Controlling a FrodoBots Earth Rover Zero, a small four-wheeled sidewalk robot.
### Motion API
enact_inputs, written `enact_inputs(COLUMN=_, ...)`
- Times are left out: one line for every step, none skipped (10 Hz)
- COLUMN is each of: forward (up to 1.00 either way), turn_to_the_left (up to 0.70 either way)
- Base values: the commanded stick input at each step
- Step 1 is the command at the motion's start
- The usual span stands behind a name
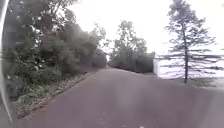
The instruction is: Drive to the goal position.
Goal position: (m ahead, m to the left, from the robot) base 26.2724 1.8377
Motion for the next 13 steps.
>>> enact_inputs(forward=0.7, turn_to_the_left=0.01)
enact_inputs(forward=0.7, turn_to_the_left=0.01)
enact_inputs(forward=0.7, turn_to_the_left=0.01)
enact_inputs(forward=0.7, turn_to_the_left=0.01)
enact_inputs(forward=0.7, turn_to_the_left=0.01)
enact_inputs(forward=0.7, turn_to_the_left=0.01)
enact_inputs(forward=0.7, turn_to_the_left=0.01)
enact_inputs(forward=0.7, turn_to_the_left=0.01)
enact_inputs(forward=0.7, turn_to_the_left=0.01)
enact_inputs(forward=0.7, turn_to_the_left=0.01)
enact_inputs(forward=0.7, turn_to_the_left=0.01)
enact_inputs(forward=0.7, turn_to_the_left=0.01)
enact_inputs(forward=0.7, turn_to_the_left=0.01)
